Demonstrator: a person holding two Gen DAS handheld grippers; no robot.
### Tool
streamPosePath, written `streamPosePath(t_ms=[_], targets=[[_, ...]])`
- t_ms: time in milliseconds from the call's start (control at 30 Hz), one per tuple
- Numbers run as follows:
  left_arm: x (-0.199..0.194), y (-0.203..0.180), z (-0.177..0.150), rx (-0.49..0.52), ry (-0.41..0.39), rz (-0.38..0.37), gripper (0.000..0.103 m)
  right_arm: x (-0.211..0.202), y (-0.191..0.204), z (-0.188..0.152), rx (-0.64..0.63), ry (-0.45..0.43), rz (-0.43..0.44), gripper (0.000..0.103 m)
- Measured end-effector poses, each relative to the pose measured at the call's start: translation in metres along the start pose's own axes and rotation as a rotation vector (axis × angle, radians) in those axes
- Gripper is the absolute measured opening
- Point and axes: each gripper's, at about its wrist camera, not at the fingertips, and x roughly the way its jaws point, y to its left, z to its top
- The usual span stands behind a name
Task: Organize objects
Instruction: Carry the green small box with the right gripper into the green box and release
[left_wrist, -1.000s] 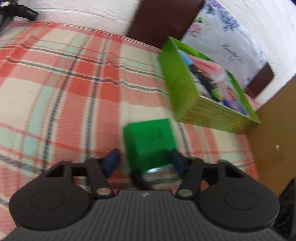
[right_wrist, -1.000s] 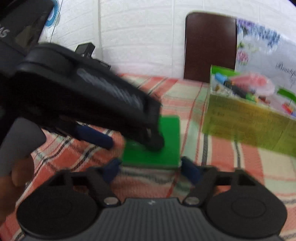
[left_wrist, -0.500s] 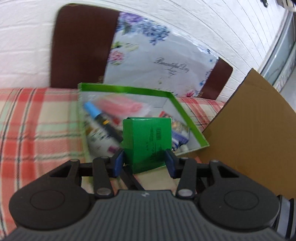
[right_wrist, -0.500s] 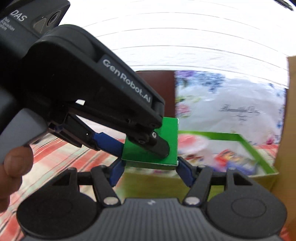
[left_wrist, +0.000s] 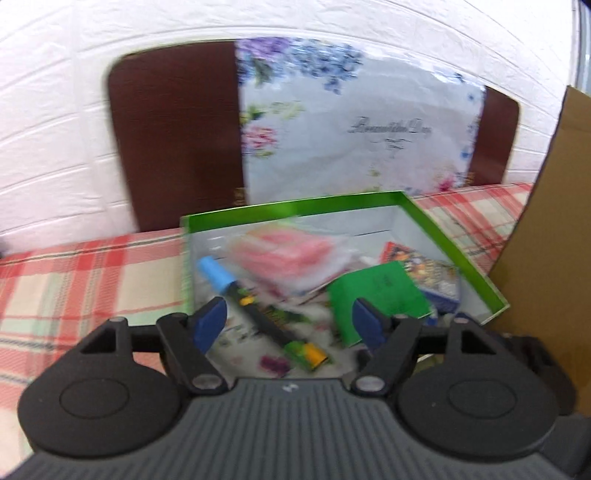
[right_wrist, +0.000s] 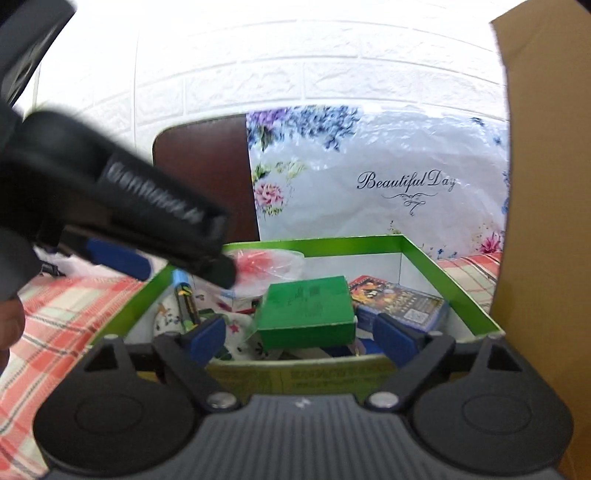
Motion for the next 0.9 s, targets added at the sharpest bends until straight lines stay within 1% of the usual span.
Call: streamPosePath(t_ms=[67, 167, 200, 233, 267, 400, 467, 600, 633, 733, 833, 900], targets=[[-0.01, 0.005, -0.007, -0.009, 0.0, 0.047, 0.08, -0.016, 0.002, -0.005, 0.021, -0.006, 0.002, 0.093], [-0.027, 0.013, -0.02, -0.004, -0.006, 0.093, 0.08, -0.039, -0.001, -0.01, 0.088, 0.011, 0.013, 0.094], [-0.032, 0.014, -0.026, 0.001, -0.008, 0.105, 0.083, -0.047, -0.001, -0.012, 0.109, 0.018, 0.016, 0.094], [-0.038, 0.016, -0.032, 0.006, -0.009, 0.119, 0.087, -0.055, -0.002, -0.015, 0.13, 0.024, 0.018, 0.094], [-0.044, 0.018, -0.038, 0.012, -0.009, 0.133, 0.089, -0.063, -0.003, -0.018, 0.15, 0.031, 0.02, 0.094], [-0.064, 0.021, -0.06, 0.039, -0.004, 0.158, 0.091, -0.081, -0.008, -0.01, 0.198, 0.046, 0.023, 0.094], [-0.074, 0.024, -0.069, 0.03, -0.004, 0.16, 0.093, -0.091, -0.006, -0.006, 0.198, 0.041, 0.017, 0.094], [-0.09, 0.03, -0.083, 0.002, -0.011, 0.15, 0.097, -0.113, -0.002, 0.0, 0.202, 0.033, 0.011, 0.103], [-0.094, 0.031, -0.086, 0.0, -0.011, 0.152, 0.099, -0.117, 0.0, 0.001, 0.197, 0.037, 0.007, 0.103], [-0.102, 0.036, -0.094, -0.011, -0.01, 0.144, 0.103, -0.127, 0.009, 0.004, 0.173, 0.064, -0.005, 0.103], [-0.109, 0.042, -0.102, -0.035, 0.0, 0.129, 0.103, -0.13, 0.02, 0.005, 0.134, 0.133, -0.032, 0.103], [-0.112, 0.046, -0.108, -0.044, 0.012, 0.122, 0.103, -0.133, 0.026, 0.003, 0.124, 0.148, -0.03, 0.103]])
